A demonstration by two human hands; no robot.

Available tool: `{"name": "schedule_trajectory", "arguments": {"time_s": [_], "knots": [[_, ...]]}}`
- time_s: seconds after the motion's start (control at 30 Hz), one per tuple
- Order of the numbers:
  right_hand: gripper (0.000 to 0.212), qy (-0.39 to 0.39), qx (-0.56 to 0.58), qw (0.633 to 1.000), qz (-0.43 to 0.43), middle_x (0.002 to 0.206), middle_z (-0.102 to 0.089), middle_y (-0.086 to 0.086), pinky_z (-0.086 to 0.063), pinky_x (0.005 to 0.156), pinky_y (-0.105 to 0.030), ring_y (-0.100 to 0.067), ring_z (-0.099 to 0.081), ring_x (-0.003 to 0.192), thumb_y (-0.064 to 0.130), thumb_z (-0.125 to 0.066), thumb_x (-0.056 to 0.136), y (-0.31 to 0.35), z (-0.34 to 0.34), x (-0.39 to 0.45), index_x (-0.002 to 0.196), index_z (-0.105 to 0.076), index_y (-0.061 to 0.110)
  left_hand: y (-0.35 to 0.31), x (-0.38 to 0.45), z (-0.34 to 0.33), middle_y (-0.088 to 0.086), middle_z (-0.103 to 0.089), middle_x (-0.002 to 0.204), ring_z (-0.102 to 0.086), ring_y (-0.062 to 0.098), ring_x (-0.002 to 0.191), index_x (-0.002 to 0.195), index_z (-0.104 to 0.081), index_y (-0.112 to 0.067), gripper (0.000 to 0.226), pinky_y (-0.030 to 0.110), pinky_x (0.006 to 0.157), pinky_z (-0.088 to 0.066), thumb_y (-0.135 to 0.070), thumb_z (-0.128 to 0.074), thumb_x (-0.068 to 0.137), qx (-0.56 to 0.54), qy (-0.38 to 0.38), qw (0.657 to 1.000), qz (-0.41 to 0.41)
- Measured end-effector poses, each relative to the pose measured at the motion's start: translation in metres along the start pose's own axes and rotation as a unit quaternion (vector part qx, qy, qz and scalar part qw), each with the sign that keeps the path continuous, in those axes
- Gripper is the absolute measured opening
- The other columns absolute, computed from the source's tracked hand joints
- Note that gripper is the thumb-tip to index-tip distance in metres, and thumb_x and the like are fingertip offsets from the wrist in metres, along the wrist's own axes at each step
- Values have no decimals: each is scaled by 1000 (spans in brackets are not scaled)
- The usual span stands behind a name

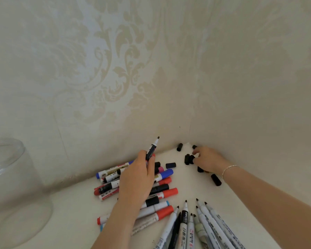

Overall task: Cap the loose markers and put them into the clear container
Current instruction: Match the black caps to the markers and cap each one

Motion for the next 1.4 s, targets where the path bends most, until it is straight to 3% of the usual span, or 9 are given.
{"name": "schedule_trajectory", "arguments": {"time_s": [0.27,0.43,0.57,0.73,0.87,0.93,1.07,1.17,1.4], "knots": [[29,-37,-6,999,6,115,-62,1,-38,100,-34,-20,-55,110,17,-52,88,9,-5,9,116,-58,23,-5,-3,-1,-6,-47,61,-42,7,47,96,-40,-26,17,19,41,-25,-41,-34,100,52,0,999,2],[30,-72,221,972,-8,107,-64,-8,-47,83,-28,-22,-60,96,4,-55,84,6,10,10,112,-67,11,-5,-2,0,-5,-48,62,-45,8,49,97,-46,-25,21,18,43,-26,-43,-35,99,25,-17,1000,-3],[26,-10,63,998,-16,107,-67,-7,-45,90,-33,-24,-61,96,17,-60,83,16,10,4,107,-67,11,-7,-3,-1,-7,-47,63,-43,6,49,97,-45,-27,21,18,43,-30,-45,-34,100,44,-11,999,-7],[16,27,-67,997,-11,77,-63,0,-33,86,-35,-21,-61,84,27,-55,83,22,-3,-9,87,-66,16,-8,-2,1,-7,-46,63,-42,6,50,95,-44,-28,21,18,45,-32,-45,-33,100,47,-11,999,-4],[19,-27,40,999,16,93,-64,-4,-41,72,-27,-22,-61,83,12,-61,80,26,5,-7,98,-64,16,-9,-3,1,-7,-45,63,-42,6,49,95,-43,-28,21,18,44,-30,-45,-32,100,41,-14,999,-11],[23,-45,254,966,32,85,-63,-6,-44,60,-19,-19,-60,74,1,-69,76,32,20,-10,93,-63,14,-9,-2,2,-7,-46,63,-43,7,50,99,-48,-26,25,18,43,-29,-45,-32,100,36,-18,999,-13],[27,89,597,795,64,94,-68,-14,-55,80,-30,-24,-68,84,-6,-64,83,58,35,-23,108,-63,5,-10,-2,2,-7,-47,63,-45,7,51,100,-49,-25,27,18,44,-29,-46,-31,100,37,-21,999,-17],[25,141,577,797,107,95,-69,-11,-54,85,-30,-22,-67,87,-1,-59,88,77,41,-32,112,-65,5,-11,-3,3,-8,-46,62,-45,7,50,99,-48,-27,25,17,44,-30,-46,-31,100,30,-23,999,-19],[16,72,622,772,113,94,-71,-20,-56,85,-36,-30,-71,91,-3,-64,84,89,47,-42,99,-60,1,-12,-2,4,-8,-45,59,-44,7,48,99,-48,-28,26,17,44,-28,-47,-31,100,24,-25,999,-29]]}}
Point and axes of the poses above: each hand's wrist, its own x-axis towards the middle knuckle, its own z-axis out of the back of the hand, y = z × x, the point moved 7 cm from there along x, towards the middle knuckle
